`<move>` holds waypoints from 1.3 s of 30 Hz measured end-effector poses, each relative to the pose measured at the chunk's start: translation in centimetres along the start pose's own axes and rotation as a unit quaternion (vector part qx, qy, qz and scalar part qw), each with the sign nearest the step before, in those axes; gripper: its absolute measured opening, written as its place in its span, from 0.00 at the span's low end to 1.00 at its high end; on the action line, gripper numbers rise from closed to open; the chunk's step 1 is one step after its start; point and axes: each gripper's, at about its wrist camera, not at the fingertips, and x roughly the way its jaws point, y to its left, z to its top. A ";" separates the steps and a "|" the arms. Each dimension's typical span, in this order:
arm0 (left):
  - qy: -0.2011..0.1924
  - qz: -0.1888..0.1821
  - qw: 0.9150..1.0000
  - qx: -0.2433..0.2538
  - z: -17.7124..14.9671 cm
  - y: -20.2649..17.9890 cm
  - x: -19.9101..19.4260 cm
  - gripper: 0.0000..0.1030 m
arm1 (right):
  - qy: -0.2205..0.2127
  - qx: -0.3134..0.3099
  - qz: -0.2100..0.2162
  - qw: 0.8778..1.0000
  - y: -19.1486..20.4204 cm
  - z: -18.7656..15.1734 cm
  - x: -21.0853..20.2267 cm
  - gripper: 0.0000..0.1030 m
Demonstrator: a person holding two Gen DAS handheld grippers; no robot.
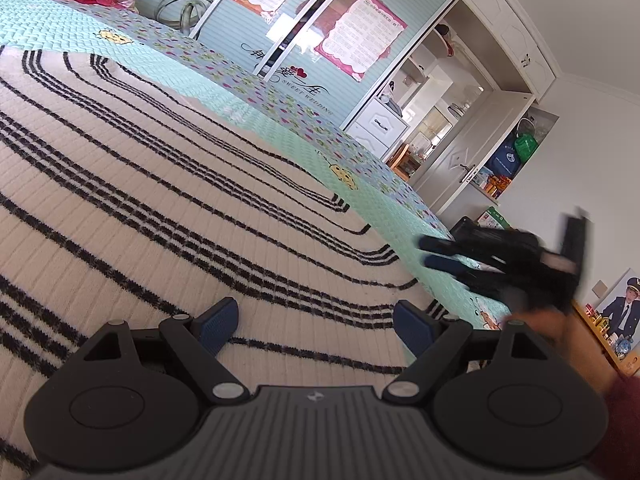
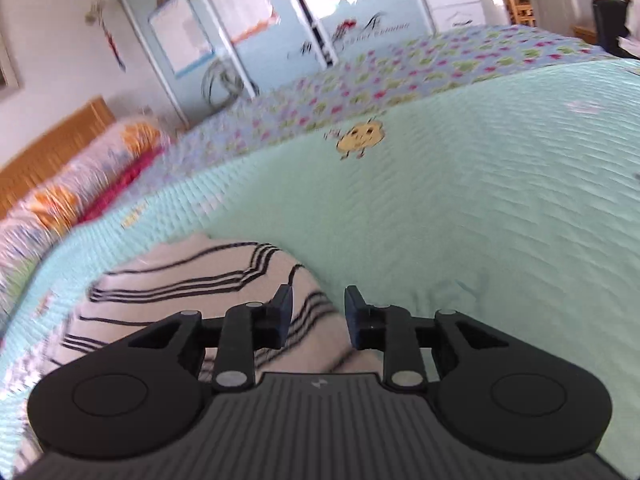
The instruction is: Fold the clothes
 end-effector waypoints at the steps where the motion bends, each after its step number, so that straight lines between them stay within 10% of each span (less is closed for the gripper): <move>1: 0.000 0.000 1.000 0.000 0.0 0.0 0.0 0.85 | -0.023 0.023 -0.002 0.999 -1.0 -1.0 -3.0 0.29; 10: -0.001 0.005 1.000 0.005 -0.2 -0.3 0.1 0.85 | -0.122 0.171 -0.157 0.965 -11.5 -9.5 -24.8 0.49; 18: -0.001 0.006 1.000 0.006 -0.2 -0.3 0.1 0.86 | -0.085 0.258 -0.168 0.948 -15.6 -12.1 -21.9 0.49; 24: -0.001 0.005 1.000 0.007 -0.3 -0.3 0.0 0.87 | -0.090 0.219 -0.148 0.960 -15.1 -11.8 -20.3 0.60; 28: -0.001 0.004 1.000 0.007 -0.3 -0.4 0.1 0.87 | -0.055 0.162 -0.150 0.974 -13.8 -11.5 -18.3 0.09; 35: 0.000 0.002 1.000 0.005 -0.3 -0.3 0.1 0.87 | -0.117 0.095 -0.195 0.969 -10.7 -9.2 -21.3 0.07; 39: 0.000 0.001 1.000 0.005 -0.3 -0.3 0.1 0.87 | -0.079 0.086 -0.243 0.963 -12.2 -9.1 -20.4 0.07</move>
